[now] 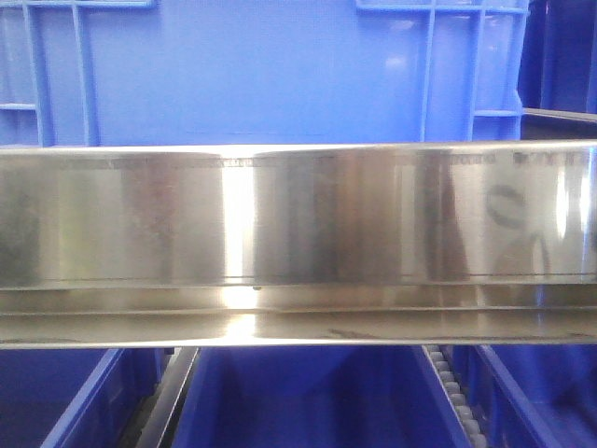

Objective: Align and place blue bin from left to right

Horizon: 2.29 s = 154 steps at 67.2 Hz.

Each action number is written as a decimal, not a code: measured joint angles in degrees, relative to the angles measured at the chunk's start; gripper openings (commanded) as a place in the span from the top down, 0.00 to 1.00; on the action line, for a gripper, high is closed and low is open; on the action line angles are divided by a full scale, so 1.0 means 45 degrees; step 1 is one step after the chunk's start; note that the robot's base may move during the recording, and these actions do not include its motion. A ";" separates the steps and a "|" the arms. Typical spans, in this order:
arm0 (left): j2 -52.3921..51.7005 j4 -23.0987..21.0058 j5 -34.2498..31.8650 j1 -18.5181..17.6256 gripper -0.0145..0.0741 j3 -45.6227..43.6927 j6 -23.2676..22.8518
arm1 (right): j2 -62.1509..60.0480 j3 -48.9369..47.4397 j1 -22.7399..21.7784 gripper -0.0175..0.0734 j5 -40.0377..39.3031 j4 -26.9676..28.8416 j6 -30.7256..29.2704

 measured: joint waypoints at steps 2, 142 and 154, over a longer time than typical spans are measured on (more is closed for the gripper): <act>0.0000 0.0000 0.0000 0.0000 0.96 0.0000 0.0000 | 0.0000 0.0000 0.0000 0.89 0.0000 0.0000 0.0000; 0.6587 -0.1906 0.3843 0.0000 0.96 -1.0170 0.0000 | 0.5327 -0.8600 0.0000 0.89 0.1520 0.0000 0.0000; 0.9636 -0.2002 0.4783 0.0000 0.96 -1.2308 0.0000 | 0.8376 -1.0772 0.0000 0.89 0.1826 0.0000 0.0000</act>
